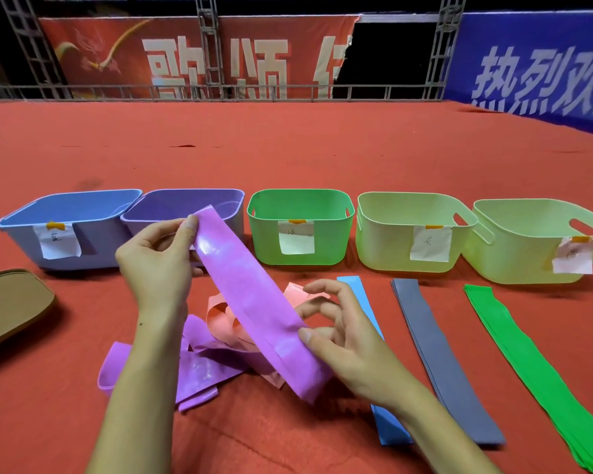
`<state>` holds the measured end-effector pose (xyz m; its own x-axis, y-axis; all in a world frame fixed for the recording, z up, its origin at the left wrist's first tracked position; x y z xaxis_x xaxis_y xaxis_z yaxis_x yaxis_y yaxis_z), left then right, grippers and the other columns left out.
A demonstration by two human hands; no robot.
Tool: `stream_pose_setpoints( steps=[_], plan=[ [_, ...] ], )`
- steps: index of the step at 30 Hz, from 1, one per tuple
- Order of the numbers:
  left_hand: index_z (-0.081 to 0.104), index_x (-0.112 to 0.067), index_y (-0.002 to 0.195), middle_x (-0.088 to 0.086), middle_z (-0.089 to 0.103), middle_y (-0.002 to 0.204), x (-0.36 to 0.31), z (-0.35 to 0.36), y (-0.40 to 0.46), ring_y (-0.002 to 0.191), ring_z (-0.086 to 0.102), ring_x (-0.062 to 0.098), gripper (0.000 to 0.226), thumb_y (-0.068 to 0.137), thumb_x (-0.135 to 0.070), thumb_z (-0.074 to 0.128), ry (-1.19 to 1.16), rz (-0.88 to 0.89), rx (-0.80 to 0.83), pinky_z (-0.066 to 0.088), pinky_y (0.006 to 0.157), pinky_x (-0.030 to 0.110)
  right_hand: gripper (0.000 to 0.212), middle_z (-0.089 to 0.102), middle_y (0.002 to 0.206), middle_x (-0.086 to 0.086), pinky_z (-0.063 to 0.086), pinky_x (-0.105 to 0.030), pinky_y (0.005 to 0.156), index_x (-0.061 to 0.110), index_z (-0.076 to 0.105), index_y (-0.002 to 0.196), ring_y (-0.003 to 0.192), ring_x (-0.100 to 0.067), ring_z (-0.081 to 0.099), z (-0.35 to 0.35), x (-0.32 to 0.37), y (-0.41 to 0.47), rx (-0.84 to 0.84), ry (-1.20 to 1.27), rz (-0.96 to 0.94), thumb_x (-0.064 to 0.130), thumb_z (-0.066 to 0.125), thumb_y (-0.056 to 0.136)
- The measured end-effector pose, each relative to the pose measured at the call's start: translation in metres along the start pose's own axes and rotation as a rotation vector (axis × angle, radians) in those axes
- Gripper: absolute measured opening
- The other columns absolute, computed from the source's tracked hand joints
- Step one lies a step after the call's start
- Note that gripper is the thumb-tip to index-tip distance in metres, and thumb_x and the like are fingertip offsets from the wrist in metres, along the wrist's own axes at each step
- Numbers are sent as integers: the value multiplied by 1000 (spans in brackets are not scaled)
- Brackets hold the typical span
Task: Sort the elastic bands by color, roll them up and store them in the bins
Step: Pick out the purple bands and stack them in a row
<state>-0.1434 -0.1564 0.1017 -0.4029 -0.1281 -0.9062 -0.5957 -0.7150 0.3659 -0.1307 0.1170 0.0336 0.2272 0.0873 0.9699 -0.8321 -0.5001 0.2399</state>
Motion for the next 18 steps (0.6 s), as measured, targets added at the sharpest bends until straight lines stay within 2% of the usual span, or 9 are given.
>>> stream_pose_setpoints(
  steps=[3,5,8,10,14,18],
  plan=[
    [78,-4,99,3,71,68,2,-8,4,47,63,8,15,97,-19,79,-10,7,-41,50,42,21,66,72,121,-8,46,-35,72,33,44,144,71,-16,63,-1,-6,0,38,41,66,5,74,93],
    [79,-6,100,2,71,69,3,-12,7,47,63,8,16,96,-21,79,-8,6,-54,50,42,22,73,76,117,-12,51,-32,74,29,49,145,72,-14,67,-3,-8,2,40,80,107,2,82,85],
    [79,-6,100,6,73,73,4,-11,7,49,64,9,15,96,-21,79,8,12,-40,51,43,22,59,78,107,-12,55,-26,78,18,62,133,78,-12,69,-6,-9,3,24,70,143,-1,84,81],
    [80,-5,101,10,73,77,4,-8,6,50,65,11,16,96,-21,79,12,13,-20,51,43,23,51,76,106,-12,55,-24,77,14,64,126,77,-10,68,-8,-10,2,28,57,164,-3,83,82],
    [80,-10,95,-1,73,67,6,2,1,50,64,12,9,96,-19,79,11,6,39,50,44,23,51,70,94,-11,54,-31,84,17,62,127,84,-19,66,-7,-10,1,50,55,168,8,85,82],
    [80,-12,93,-3,72,65,6,11,-4,51,61,16,8,96,-20,79,-5,0,80,52,45,26,57,65,84,-11,53,-32,81,22,60,134,79,-23,61,-4,-12,2,36,103,136,4,85,84]
  ],
)
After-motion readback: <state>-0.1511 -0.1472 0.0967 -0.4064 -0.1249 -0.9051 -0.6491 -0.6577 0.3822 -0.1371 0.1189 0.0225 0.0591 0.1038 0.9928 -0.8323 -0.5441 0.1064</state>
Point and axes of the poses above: each hand's wrist, its own y-axis towards the middle knuckle, its own z-axis out of the palm, x = y × z, the point moved 7 cm from there along y, towards the middle knuckle
